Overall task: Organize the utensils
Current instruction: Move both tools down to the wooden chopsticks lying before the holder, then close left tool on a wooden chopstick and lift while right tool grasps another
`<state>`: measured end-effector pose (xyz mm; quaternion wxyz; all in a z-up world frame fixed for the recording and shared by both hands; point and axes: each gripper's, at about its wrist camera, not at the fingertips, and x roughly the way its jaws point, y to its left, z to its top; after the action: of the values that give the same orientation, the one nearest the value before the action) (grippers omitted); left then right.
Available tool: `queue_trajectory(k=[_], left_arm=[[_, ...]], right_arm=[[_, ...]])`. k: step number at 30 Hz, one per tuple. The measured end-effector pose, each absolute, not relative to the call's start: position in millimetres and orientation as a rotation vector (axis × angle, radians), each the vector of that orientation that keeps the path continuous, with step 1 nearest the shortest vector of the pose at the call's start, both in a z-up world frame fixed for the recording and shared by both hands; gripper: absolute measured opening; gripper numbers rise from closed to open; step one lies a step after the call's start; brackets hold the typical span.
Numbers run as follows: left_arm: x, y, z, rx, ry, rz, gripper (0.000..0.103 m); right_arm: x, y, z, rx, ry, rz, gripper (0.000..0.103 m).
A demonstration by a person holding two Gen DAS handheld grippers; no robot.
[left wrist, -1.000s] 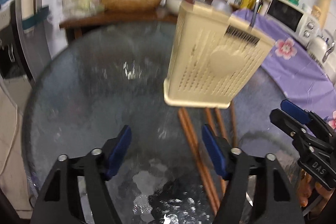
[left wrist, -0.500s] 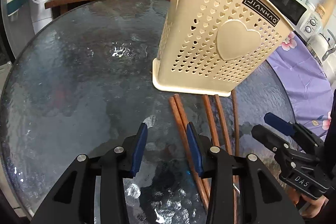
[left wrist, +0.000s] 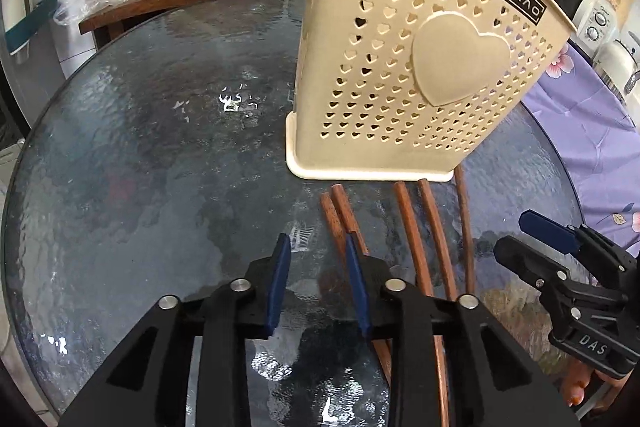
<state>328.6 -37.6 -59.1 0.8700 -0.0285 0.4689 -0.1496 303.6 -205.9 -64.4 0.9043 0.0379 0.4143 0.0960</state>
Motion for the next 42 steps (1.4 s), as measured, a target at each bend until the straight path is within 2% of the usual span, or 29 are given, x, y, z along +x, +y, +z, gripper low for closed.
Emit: queue_trajectory(k=[3, 11, 14, 16, 18, 26, 36, 39, 40, 42], left_arm=[[332.2, -30.6, -59.4, -0.044, 0.985, -0.283, 0.014], [335.1, -12.3, -57.5, -0.123, 0.991, -0.283, 0.013], [332.7, -13.4, -53.4, -0.119, 0.972, -0.280, 0.020], [330.4, -13.9, -51.8, -0.135, 0.968, -0.287, 0.032], [329.7, -18.3, -48.7, -0.133, 0.961, -0.291, 0.038], [326.9, -41.4, -54.3, -0.028, 0.972, -0.261, 0.038], [319.3, -38.7, -57.4, 0.006, 0.966, -0.247, 0.034], [320.2, -40.1, -58.3, 0.034, 0.958, -0.236, 0.029], [319.9, -40.1, -58.3, 0.033, 0.957, -0.239, 0.024], [323.1, -37.6, -59.0, 0.027, 0.960, -0.248, 0.015]], right_arm=[[307.3, -204.2, -65.0, 0.063, 0.870, 0.178, 0.056], [324.3, -198.1, -67.0, 0.072, 0.910, 0.135, 0.056], [331.2, -199.3, -69.5, 0.081, 0.917, 0.106, 0.054], [334.9, -200.1, -71.5, 0.093, 0.927, 0.104, 0.052], [339.3, -198.8, -73.3, 0.083, 0.935, 0.087, 0.050], [358.9, -192.7, -78.6, 0.041, 0.961, 0.021, 0.037], [368.2, -201.1, -79.5, 0.053, 0.947, -0.004, 0.031], [367.8, -200.5, -80.7, 0.006, 0.938, -0.012, 0.031], [367.3, -201.9, -81.1, 0.009, 0.937, -0.008, 0.030], [367.0, -203.6, -81.1, 0.003, 0.936, -0.004, 0.020]])
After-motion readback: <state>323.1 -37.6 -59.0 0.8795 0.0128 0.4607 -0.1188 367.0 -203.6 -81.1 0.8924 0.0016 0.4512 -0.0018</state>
